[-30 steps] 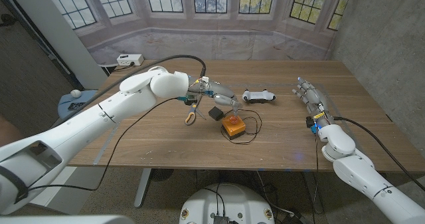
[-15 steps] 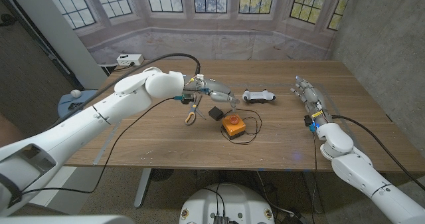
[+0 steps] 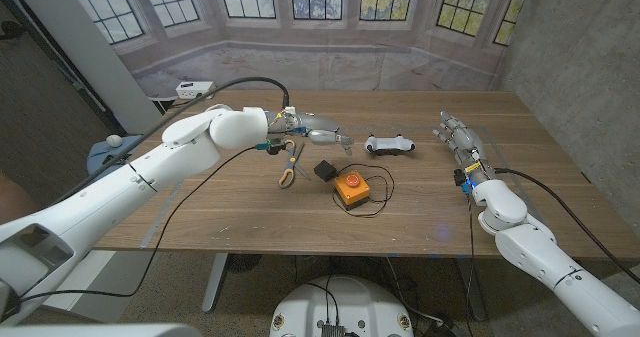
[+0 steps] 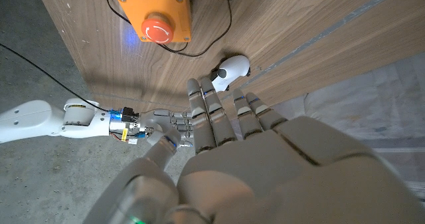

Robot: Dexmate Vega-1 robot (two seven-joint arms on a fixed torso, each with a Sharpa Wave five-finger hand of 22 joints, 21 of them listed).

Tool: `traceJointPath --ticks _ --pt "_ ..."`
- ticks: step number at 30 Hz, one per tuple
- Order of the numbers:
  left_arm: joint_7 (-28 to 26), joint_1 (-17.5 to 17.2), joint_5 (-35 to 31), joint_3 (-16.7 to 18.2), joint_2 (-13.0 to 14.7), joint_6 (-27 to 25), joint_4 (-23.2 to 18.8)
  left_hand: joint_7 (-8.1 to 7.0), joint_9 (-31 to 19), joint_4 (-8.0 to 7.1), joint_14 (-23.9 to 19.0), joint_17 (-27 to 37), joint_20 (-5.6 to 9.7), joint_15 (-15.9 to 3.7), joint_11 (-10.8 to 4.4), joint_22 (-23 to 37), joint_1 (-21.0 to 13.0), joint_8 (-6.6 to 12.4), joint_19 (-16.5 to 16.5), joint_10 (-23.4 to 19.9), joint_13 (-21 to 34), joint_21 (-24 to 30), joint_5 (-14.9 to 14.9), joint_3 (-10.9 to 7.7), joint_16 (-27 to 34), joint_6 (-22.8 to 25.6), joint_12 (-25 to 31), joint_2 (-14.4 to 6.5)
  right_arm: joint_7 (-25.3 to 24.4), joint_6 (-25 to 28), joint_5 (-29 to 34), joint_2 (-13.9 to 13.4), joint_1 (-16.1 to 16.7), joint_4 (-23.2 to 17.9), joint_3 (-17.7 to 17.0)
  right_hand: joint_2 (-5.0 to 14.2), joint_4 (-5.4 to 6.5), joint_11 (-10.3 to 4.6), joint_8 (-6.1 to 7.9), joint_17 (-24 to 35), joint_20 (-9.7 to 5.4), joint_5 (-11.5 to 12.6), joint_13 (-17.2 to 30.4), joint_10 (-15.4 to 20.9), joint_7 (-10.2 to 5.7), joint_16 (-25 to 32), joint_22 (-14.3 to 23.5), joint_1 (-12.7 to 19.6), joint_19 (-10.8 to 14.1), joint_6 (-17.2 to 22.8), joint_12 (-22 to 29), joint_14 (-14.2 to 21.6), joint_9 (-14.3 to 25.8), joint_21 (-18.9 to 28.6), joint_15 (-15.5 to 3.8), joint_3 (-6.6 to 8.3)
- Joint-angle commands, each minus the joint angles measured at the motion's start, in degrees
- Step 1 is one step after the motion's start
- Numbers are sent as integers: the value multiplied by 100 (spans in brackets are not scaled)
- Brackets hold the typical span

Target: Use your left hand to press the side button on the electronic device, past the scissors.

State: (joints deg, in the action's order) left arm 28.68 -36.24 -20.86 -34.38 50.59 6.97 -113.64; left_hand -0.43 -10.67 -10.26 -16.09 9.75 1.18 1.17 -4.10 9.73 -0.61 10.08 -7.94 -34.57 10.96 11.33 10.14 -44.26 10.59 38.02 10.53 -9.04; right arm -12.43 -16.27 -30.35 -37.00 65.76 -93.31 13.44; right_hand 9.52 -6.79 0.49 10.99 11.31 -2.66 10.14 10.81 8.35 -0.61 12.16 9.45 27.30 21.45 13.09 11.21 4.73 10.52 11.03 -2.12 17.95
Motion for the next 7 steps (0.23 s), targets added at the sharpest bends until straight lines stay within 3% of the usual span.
traceJointPath --ticks 1,7 --pt "-515 -257 264 247 70 -307 26 0 -11 13 0 12 -35 42 -6 21 -32 -30 -1 98 10 -30 -8 -9 -20 -95 -24 -26 112 200 -11 -31 -268 120 128 -1 -38 -14 3 13 -177 30 27 26 12 -16 21 -41 13 17 7 -16 18 -12 -89 22" --pt "-820 -408 449 360 61 -477 18 5 -12 7 14 15 -43 50 7 22 -26 -16 4 150 11 -29 -11 -4 -23 -134 -17 -24 172 304 -40 -26 -394 207 203 -1 -40 -14 2 12 -173 30 27 30 13 -15 21 -40 13 17 8 -12 18 -12 -95 25"
